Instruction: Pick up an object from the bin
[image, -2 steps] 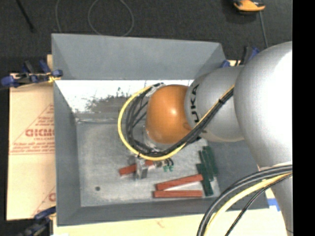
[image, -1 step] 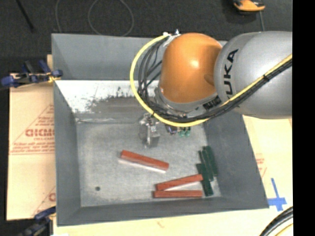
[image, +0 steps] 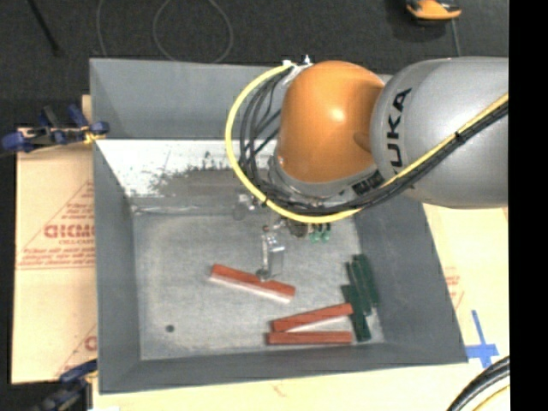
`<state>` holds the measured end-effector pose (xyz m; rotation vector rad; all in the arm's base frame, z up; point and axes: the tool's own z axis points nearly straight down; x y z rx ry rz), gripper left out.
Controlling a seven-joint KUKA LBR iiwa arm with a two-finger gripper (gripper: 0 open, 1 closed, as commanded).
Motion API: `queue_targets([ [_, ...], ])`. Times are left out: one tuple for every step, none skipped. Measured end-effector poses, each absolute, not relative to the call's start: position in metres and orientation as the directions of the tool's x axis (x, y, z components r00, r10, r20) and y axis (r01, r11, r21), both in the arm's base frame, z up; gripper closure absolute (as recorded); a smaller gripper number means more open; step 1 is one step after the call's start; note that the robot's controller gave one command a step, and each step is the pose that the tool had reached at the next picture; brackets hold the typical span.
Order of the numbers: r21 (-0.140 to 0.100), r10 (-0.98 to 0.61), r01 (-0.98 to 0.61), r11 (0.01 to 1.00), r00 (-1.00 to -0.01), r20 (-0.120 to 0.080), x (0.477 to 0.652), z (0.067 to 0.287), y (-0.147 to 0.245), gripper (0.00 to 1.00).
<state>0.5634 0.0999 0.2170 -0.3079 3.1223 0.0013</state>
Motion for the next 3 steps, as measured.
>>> queue_targets([
  [0.0, -0.043, -0.043, 0.999, -0.999, 0.002, 0.5905, 0.0755, 0.0582, 0.0],
  [0.002, -0.042, -0.042, 0.999, -0.999, -0.002, 0.5921, 0.0808, 0.0595, 1.0],
  [0.002, -0.041, -0.041, 0.999, -0.999, -0.004, 0.5922, 0.08, 0.0593, 0.0],
])
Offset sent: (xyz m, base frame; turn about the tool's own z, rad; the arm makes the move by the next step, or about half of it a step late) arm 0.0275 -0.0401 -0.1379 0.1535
